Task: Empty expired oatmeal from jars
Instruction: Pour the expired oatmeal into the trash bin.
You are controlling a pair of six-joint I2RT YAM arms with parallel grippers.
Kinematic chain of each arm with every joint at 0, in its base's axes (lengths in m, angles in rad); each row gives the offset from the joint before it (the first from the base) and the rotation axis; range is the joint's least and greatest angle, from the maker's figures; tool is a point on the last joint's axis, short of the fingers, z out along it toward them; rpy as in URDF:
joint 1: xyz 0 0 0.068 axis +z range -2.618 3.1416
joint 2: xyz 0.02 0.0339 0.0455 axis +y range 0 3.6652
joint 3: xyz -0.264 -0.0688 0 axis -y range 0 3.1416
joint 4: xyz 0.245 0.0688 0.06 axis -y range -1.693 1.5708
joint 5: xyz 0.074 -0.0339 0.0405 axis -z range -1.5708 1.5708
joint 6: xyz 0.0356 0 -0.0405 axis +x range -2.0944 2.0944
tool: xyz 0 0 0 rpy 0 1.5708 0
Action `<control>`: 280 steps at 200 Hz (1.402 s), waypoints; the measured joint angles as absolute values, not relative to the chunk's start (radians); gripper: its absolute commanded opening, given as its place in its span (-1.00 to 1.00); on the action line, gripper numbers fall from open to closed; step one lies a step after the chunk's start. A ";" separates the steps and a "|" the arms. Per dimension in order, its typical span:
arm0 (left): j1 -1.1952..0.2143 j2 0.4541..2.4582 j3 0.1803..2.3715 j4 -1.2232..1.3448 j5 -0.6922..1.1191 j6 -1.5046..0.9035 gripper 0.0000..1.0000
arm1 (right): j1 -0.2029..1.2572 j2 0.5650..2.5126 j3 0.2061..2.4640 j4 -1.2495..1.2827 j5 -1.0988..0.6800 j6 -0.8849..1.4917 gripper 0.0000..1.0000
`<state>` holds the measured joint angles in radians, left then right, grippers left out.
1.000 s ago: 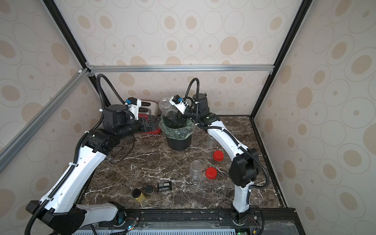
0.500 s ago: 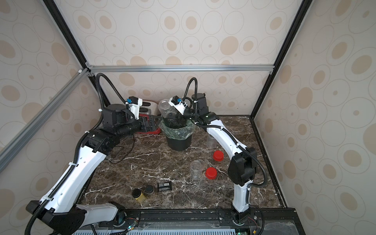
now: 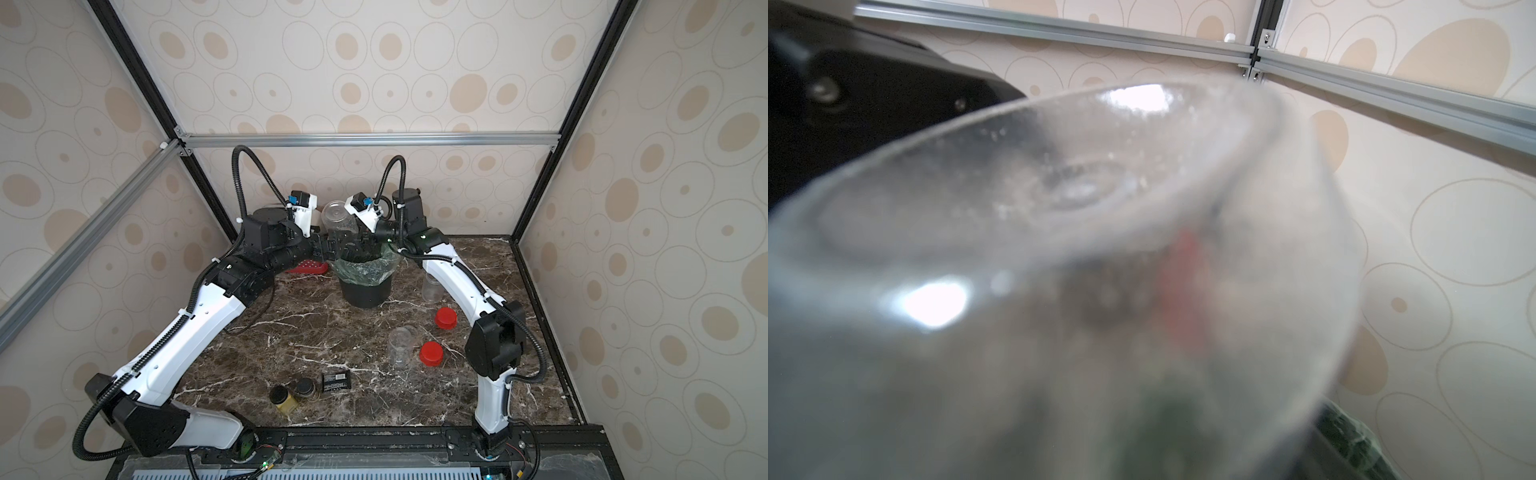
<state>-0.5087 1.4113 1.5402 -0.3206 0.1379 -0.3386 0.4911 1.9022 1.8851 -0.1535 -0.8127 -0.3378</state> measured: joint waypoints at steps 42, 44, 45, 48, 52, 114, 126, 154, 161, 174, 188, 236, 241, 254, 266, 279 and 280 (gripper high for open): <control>-0.509 1.431 1.533 -0.202 0.124 -0.347 0.88 | 0.492 1.902 1.885 -0.141 -0.816 -0.327 -0.52; -0.509 1.433 1.533 -0.196 0.124 -0.348 0.88 | 0.492 1.902 1.885 -0.141 -0.816 -0.327 -0.53; -0.509 1.434 1.533 -0.194 0.124 -0.349 0.88 | 0.492 1.902 1.885 -0.141 -0.816 -0.327 -0.53; -0.509 1.437 1.533 -0.188 0.125 -0.349 0.87 | 0.492 1.902 1.885 -0.141 -0.816 -0.326 -0.52; -0.509 1.441 1.533 -0.180 0.125 -0.351 0.86 | 0.492 1.902 1.885 -0.141 -0.816 -0.326 -0.52; -0.511 1.493 1.533 -0.110 0.125 -0.358 0.60 | 0.483 1.903 1.885 -0.158 -0.786 -0.321 -0.52; -0.511 1.494 1.533 -0.105 0.120 -0.360 0.51 | 0.482 1.903 1.885 -0.159 -0.779 -0.321 -0.52; -0.511 1.504 1.537 -0.096 0.112 -0.364 0.31 | 0.481 1.903 1.885 -0.160 -0.765 -0.319 -0.49; -0.511 1.509 1.539 -0.093 0.110 -0.366 0.22 | 0.479 1.903 1.885 -0.160 -0.761 -0.318 -0.46; -0.511 1.519 1.544 -0.085 0.109 -0.373 0.14 | 0.476 1.904 1.884 -0.161 -0.755 -0.318 -0.32; -0.511 1.530 1.547 -0.078 0.105 -0.382 0.06 | 0.472 1.905 1.880 -0.161 -0.746 -0.315 -0.02; -0.513 1.588 1.555 -0.067 0.006 -0.486 -0.30 | 0.471 1.906 1.833 -0.123 -0.696 -0.307 0.87; -0.513 1.597 1.555 -0.069 -0.013 -0.503 -0.33 | 0.472 1.906 1.827 -0.111 -0.691 -0.305 0.90; -0.511 1.628 1.557 -0.073 -0.060 -0.544 -0.37 | 0.473 1.906 1.810 -0.081 -0.677 -0.304 0.97; -0.508 1.658 1.565 -0.083 -0.097 -0.580 -0.38 | 0.473 1.901 1.783 -0.059 -0.664 -0.298 0.98; -0.501 1.687 1.578 -0.102 -0.122 -0.617 -0.38 | 0.472 1.888 1.746 -0.033 -0.642 -0.288 0.97; -0.501 1.689 1.579 -0.102 -0.123 -0.619 -0.38 | 0.472 1.887 1.744 -0.031 -0.641 -0.287 0.97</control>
